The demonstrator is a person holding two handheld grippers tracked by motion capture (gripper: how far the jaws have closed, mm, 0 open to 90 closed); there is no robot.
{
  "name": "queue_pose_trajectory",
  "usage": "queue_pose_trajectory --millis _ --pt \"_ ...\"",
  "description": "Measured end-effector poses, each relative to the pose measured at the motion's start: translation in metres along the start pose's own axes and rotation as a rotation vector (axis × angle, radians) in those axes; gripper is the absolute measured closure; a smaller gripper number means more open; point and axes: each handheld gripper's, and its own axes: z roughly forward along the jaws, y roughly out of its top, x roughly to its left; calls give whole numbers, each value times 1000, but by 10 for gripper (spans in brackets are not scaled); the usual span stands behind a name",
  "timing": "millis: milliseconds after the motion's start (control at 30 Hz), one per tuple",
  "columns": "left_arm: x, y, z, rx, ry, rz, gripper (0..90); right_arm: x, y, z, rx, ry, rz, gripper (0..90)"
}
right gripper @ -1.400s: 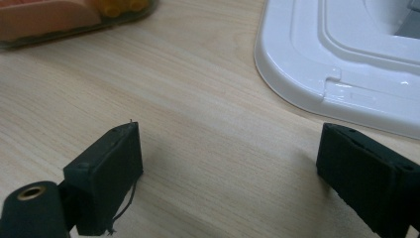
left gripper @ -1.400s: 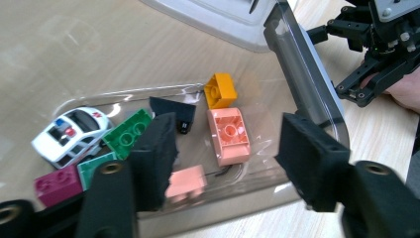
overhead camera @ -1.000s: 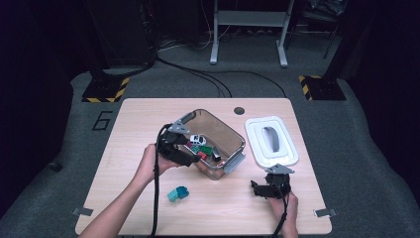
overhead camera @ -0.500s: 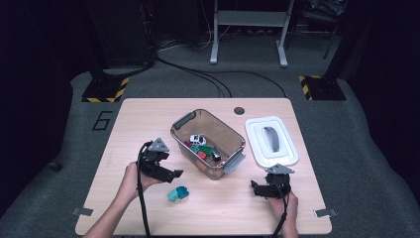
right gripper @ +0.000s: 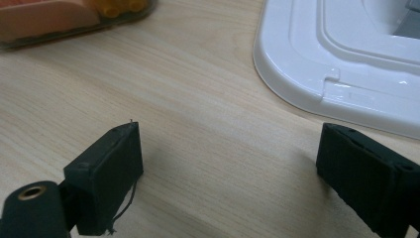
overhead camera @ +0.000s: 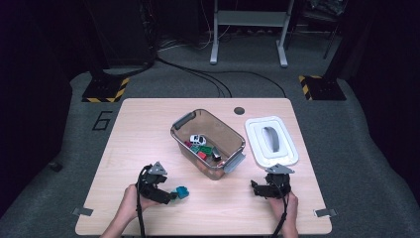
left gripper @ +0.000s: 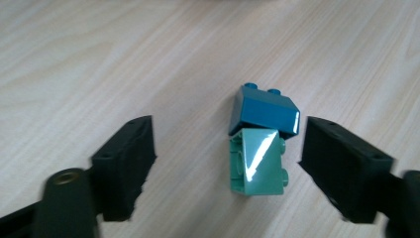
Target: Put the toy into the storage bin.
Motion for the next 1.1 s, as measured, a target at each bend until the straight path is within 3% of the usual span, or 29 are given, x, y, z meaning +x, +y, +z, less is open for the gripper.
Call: queue_pose_trajectory --millis 300,433,733,1100 --pt "-8 -12 6 8 -18 27 552 0 0 0 0 -2 1 102" --pt "-10 -19 8 -3 -1 42 669 0 0 0 0 -2 1 102" --pt "0 -18 0 -47 8 6 676 0 0 0 1 -4 3 103" --pt "16 -4 -12 -88 15 -25 677 0 0 0 1 -4 0 103"
